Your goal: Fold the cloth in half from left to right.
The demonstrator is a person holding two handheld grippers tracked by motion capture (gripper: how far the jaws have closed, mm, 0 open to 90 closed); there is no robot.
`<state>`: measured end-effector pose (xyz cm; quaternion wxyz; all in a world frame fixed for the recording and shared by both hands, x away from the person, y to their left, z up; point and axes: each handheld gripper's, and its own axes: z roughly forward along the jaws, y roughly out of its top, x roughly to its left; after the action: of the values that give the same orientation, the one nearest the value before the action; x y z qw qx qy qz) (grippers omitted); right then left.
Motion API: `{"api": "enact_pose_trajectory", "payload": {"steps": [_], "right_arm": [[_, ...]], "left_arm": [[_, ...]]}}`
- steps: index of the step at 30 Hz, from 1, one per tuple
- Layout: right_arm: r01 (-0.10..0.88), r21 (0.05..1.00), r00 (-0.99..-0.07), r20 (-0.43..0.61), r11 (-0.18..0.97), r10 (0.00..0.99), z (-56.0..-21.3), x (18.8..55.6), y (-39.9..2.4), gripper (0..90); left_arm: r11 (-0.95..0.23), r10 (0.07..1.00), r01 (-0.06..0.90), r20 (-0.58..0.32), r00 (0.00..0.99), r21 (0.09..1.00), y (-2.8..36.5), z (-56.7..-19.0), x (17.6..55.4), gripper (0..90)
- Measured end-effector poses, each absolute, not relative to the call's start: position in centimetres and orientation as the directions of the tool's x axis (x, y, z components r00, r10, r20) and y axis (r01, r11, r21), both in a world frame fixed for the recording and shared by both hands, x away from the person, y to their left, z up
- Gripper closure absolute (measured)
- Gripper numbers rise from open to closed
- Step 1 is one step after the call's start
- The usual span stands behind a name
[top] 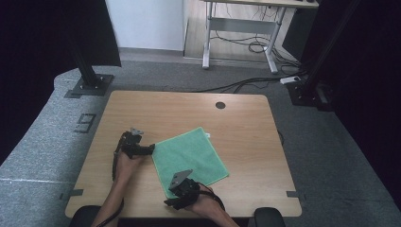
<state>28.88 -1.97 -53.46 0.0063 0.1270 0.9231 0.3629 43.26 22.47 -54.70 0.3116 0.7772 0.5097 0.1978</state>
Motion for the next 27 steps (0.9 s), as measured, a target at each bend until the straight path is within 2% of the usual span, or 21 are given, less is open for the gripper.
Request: {"api": "enact_pose_trajectory", "payload": {"steps": [4, 7, 10, 13, 15, 18, 22, 27], "right_arm": [[0.183, 0.644, -0.970, -0.007, 0.743, 0.245, -53.4, 28.4, -1.2, 67.4], [0.203, 0.634, -0.960, -0.021, 0.747, 0.278, -53.3, 28.4, -1.3, 79.2], [0.207, 0.635, -0.960, -0.014, 0.744, 0.279, -53.3, 28.4, -1.4, 86.4], [0.220, 0.640, -0.959, 0.005, 0.737, 0.282, -53.3, 28.4, -1.5, 87.0], [0.230, 0.647, -0.959, 0.024, 0.727, 0.282, -53.3, 28.5, -1.6, 87.1], [0.242, 0.656, -0.958, 0.046, 0.715, 0.282, -53.1, 28.6, -1.8, 87.2], [0.238, 0.667, -0.961, 0.059, 0.706, 0.269, -52.7, 28.7, -1.8, 87.2], [0.204, 0.677, -0.972, 0.051, 0.707, 0.231, -51.8, 28.4, -0.7, 87.2]], "left_arm": [[-0.293, 0.910, 0.658, -0.008, 0.414, 0.693, 22.4, -54.7, 43.1, 16.1], [-0.310, 0.893, 0.635, -0.012, 0.449, 0.708, 22.3, -54.6, 42.8, 27.6], [-0.326, 0.871, 0.610, -0.021, 0.491, 0.722, 21.9, -54.6, 42.4, 48.6], [-0.329, 0.853, 0.605, -0.047, 0.521, 0.725, 21.4, -54.5, 42.1, 74.1], [-0.306, 0.849, 0.620, -0.089, 0.521, 0.722, 21.4, -54.5, 42.2, 85.5], [-0.256, 0.858, 0.654, -0.145, 0.494, 0.712, 21.9, -54.5, 42.5, 88.3], [-0.267, 0.865, 0.658, -0.126, 0.485, 0.704, 22.2, -54.2, 42.2, 88.6], [-0.225, 0.871, 0.672, -0.164, 0.463, 0.705, 23.5, -53.2, 41.8, 88.5]]}}
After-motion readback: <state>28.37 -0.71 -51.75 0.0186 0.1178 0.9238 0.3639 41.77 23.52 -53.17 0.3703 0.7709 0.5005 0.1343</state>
